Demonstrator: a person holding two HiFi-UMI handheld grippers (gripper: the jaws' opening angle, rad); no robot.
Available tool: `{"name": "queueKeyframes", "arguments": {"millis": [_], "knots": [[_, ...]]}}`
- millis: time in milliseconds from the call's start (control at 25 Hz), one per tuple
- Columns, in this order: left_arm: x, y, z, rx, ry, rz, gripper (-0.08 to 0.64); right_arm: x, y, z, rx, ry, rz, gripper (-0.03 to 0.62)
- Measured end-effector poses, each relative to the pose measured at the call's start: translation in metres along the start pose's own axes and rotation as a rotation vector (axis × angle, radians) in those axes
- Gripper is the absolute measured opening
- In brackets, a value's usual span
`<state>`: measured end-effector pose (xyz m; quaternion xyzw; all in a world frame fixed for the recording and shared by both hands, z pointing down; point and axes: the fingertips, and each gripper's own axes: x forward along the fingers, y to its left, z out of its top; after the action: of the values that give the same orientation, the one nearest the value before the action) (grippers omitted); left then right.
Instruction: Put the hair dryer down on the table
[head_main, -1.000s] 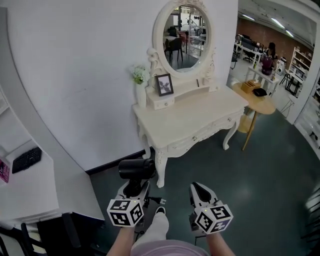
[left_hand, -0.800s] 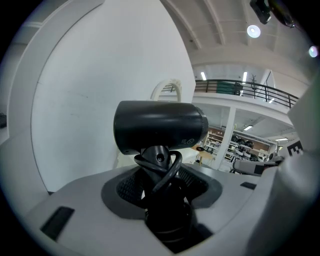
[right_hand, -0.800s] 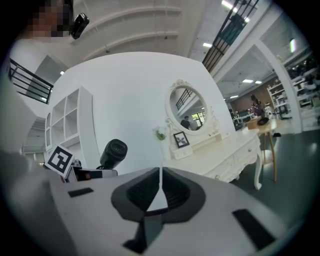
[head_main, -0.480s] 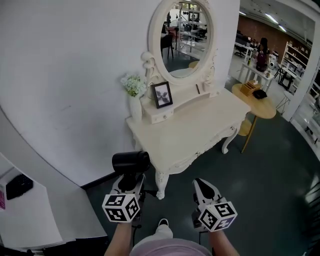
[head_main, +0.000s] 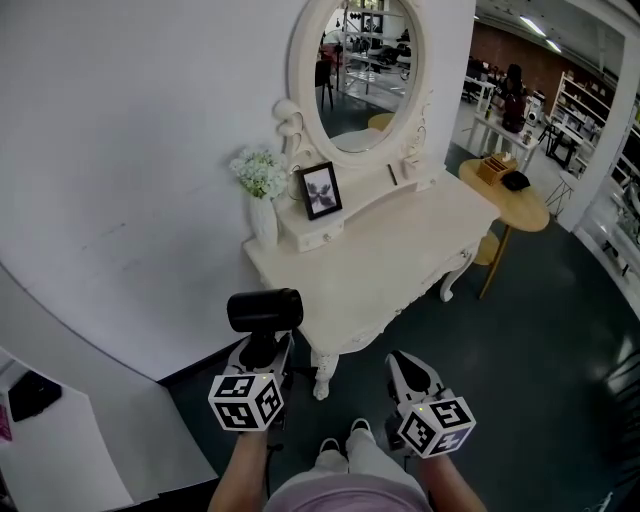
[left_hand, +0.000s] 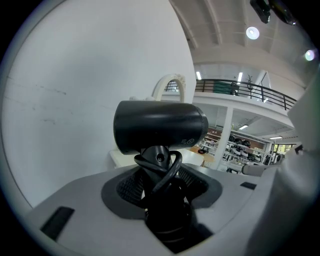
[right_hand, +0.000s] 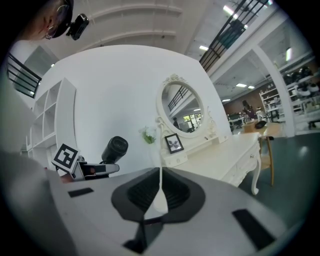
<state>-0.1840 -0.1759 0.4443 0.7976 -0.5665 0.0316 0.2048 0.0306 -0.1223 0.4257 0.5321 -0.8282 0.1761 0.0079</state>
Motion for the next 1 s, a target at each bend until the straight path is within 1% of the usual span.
{"name": "queueKeyframes", "arguments": {"millis": [200, 480, 720, 1000], "knots": [[0.027, -0.001, 0.006, 0.021, 0.012, -0.009, 0.206, 0.017, -0.007, 0.002, 0.012, 0.005, 0.011, 0.005], [0.08, -0.006, 0.014, 0.051, 0.039, -0.015, 0.206, 0.044, -0.024, 0.017, 0.01, 0.0, 0.035, 0.003], [0.128, -0.008, 0.01, 0.065, 0.078, -0.008, 0.206, 0.062, -0.049, 0.022, 0.027, 0.008, 0.035, 0.003], [0.184, -0.008, 0.002, 0.124, 0.154, -0.002, 0.206, 0.084, -0.07, 0.026, 0.033, 0.024, 0.046, 0.002]]}}
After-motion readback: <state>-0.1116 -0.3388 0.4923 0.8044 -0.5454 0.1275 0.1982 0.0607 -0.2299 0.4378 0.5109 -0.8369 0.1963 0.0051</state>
